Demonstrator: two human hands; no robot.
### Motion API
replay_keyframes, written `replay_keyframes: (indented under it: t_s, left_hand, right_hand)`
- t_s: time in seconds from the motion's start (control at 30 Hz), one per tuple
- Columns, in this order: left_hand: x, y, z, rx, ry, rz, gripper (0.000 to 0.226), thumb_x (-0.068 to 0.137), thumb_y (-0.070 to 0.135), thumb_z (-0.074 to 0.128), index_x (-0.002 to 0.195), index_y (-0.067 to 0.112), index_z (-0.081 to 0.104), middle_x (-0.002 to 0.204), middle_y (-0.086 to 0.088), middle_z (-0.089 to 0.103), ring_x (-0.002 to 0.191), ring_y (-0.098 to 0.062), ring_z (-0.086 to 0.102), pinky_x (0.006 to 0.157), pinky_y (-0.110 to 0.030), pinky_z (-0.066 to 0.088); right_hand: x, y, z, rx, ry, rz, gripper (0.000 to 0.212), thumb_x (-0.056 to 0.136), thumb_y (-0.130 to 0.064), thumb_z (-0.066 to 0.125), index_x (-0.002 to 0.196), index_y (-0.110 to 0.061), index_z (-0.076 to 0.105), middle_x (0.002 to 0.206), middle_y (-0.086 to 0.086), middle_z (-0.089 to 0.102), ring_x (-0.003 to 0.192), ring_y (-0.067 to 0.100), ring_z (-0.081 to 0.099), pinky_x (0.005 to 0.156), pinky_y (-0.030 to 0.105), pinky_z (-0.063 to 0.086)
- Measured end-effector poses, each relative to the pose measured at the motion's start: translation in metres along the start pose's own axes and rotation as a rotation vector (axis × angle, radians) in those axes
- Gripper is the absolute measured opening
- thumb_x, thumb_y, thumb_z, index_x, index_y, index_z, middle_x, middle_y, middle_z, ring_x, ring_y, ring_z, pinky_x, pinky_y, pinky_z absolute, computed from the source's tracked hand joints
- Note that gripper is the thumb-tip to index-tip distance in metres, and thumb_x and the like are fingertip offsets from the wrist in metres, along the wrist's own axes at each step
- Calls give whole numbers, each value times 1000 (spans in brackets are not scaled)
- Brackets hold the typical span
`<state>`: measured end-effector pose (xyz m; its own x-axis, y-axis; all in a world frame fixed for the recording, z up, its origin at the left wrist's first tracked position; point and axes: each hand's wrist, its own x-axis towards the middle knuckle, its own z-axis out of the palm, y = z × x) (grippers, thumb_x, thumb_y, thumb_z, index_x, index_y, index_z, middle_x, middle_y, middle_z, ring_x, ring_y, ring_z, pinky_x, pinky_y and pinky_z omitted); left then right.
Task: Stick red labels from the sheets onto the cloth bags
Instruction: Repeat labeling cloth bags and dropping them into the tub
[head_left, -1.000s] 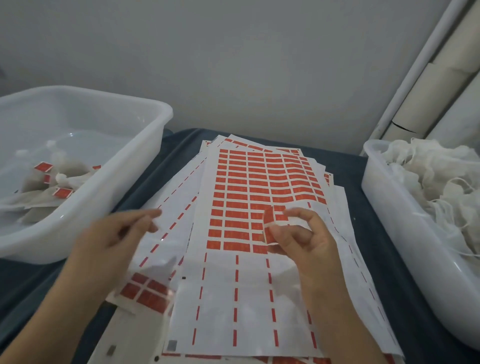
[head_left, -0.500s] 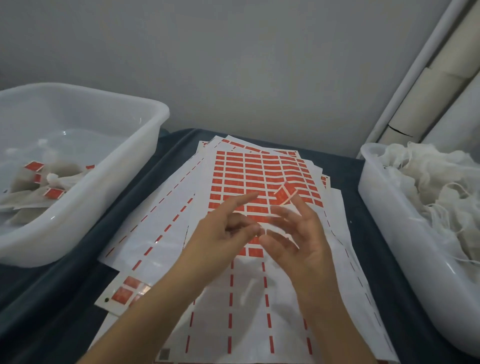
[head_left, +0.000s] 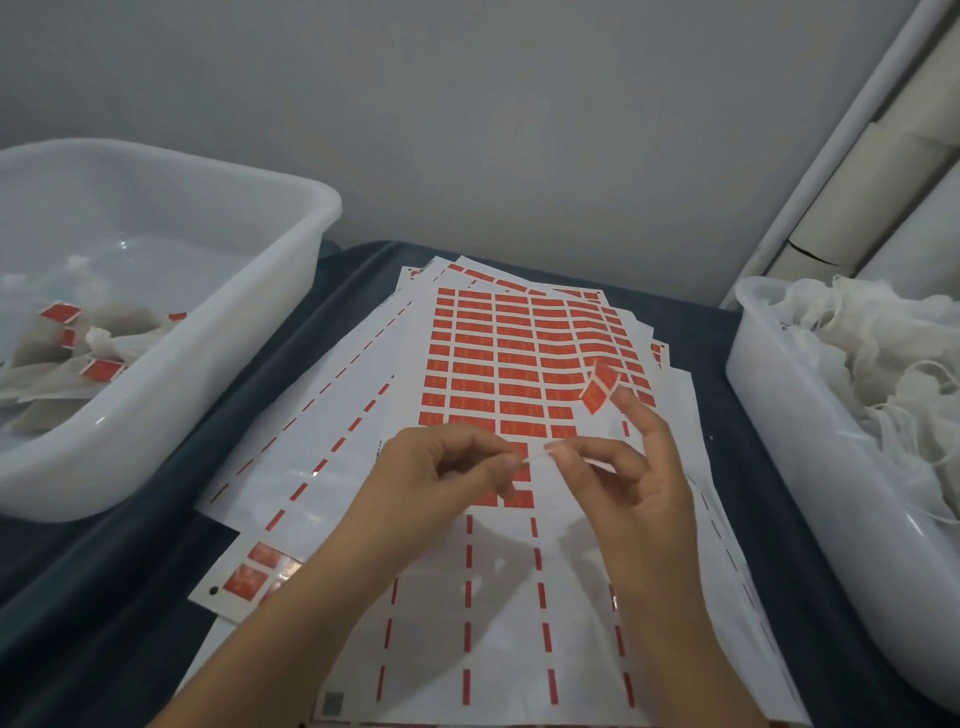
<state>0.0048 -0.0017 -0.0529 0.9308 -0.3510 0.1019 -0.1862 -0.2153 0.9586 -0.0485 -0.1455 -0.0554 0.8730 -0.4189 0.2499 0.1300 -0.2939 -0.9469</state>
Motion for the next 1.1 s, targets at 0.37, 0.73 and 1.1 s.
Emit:
replay_keyframes:
  t_s: [0.37, 0.73, 1.1]
  left_hand:
    - [-1, 5, 0, -4, 69, 3, 11, 60, 48, 58, 64, 39, 62, 63, 30, 63, 70, 11, 61, 52, -3, 44]
    - [-3, 3, 2, 9, 11, 2, 13, 78, 28, 67, 68, 37, 64, 66, 26, 65, 72, 6, 64, 68, -13, 46]
    - [-4, 2, 1, -20, -35, -17, 18, 83, 28, 64, 66, 36, 65, 67, 27, 65, 75, 10, 61, 68, -12, 44]
  right_hand:
    - [-5, -8, 6, 138, -276, 120, 28, 66, -44, 59, 83, -25, 69, 92, -23, 69, 90, -12, 60, 63, -3, 40]
    - [-4, -6, 3, 125, -170, 90, 21, 67, -40, 58, 79, -25, 66, 93, -28, 65, 87, -15, 59, 62, -4, 39]
    - [-5, -5, 2, 85, -136, 51, 17, 69, -38, 59, 79, -26, 65, 83, -21, 69, 84, -3, 64, 65, 0, 43]
